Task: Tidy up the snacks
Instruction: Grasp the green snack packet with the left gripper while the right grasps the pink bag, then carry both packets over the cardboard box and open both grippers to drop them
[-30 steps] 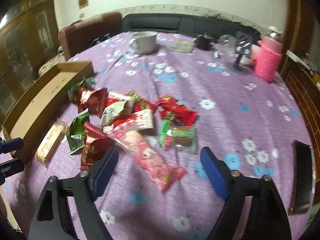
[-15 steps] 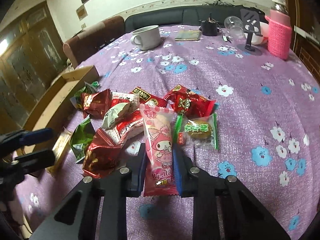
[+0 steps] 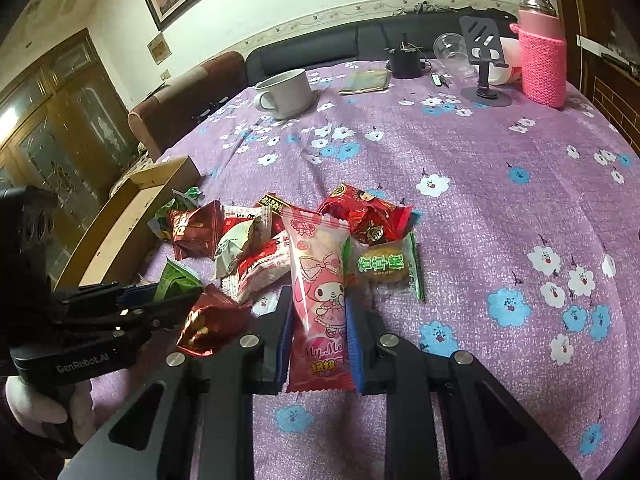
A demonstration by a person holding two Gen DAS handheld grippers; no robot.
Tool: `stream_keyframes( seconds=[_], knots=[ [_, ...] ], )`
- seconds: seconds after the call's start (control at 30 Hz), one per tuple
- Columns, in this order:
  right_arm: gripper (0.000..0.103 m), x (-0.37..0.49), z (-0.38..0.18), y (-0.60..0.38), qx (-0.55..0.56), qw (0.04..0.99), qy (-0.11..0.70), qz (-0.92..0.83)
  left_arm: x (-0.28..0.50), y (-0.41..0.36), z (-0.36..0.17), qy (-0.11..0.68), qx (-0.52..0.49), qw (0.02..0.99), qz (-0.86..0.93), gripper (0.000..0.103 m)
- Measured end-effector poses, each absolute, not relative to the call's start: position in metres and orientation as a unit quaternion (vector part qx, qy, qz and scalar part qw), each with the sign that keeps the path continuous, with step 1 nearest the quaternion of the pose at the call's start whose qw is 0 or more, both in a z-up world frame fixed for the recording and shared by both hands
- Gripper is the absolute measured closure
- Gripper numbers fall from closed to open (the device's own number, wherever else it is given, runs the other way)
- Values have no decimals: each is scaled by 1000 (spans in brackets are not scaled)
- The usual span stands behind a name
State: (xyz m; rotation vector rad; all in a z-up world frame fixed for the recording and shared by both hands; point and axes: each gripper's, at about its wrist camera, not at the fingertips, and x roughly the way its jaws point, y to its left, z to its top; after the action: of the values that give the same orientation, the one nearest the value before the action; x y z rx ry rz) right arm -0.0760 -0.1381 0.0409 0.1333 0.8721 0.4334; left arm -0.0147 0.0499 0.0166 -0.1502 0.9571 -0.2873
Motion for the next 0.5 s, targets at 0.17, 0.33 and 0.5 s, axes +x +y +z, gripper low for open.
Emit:
stream_keyframes(
  seconds=[0.17, 0.33, 0.5],
  knots=[
    [81, -77, 43, -140, 69, 885, 412, 205, -33, 71, 28, 434, -131, 881, -138, 71],
    [81, -80, 46, -142, 71, 889, 408, 196, -64, 99, 49, 407, -161, 888, -138, 71],
    [81, -101, 70, -132, 81, 895, 387, 207, -95, 150, 67, 384, -172, 903, -90, 71]
  ],
)
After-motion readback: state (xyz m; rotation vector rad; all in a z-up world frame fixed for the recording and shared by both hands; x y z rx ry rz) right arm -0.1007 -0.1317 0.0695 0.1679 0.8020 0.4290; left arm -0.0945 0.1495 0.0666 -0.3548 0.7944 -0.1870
